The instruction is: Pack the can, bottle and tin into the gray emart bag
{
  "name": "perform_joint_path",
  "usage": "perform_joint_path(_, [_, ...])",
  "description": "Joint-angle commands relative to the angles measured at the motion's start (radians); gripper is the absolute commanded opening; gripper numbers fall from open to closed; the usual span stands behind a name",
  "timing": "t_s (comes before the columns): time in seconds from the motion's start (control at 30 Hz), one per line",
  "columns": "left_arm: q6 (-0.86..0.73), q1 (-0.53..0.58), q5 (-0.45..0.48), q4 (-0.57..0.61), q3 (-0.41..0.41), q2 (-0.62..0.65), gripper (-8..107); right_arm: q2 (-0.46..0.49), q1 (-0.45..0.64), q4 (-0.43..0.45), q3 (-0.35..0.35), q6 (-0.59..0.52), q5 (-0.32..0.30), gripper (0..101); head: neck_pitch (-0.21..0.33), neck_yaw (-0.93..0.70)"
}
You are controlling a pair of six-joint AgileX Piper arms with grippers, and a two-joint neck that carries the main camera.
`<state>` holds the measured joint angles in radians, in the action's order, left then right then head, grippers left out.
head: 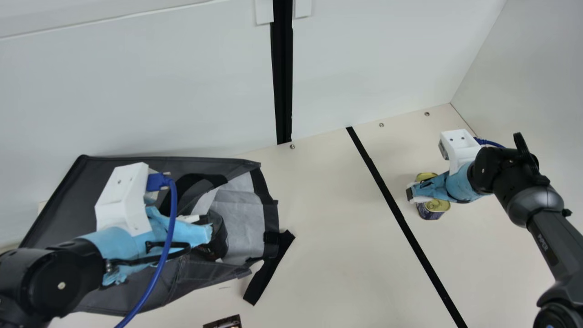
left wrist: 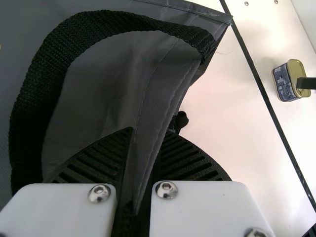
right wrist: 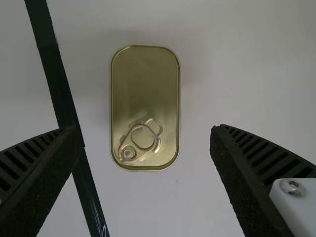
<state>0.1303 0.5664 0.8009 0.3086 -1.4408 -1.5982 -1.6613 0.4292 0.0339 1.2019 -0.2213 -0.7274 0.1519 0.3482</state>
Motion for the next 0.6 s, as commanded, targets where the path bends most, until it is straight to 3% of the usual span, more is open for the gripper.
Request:
perform_joint_path(0.0, [0.0, 0.0, 0.0, 0.0, 0.0, 0.0, 10, -0.012, 0.003, -0.005, -0.001, -0.004, 0.005, 91, 0.023, 0.001])
perform_joint_path(0.57, [0.0, 0.0, 0.0, 0.0, 0.0, 0.0, 10, -0.132, 0.019, -0.055, 0.006, -0.034, 0.051, 91, 0.023, 0.001])
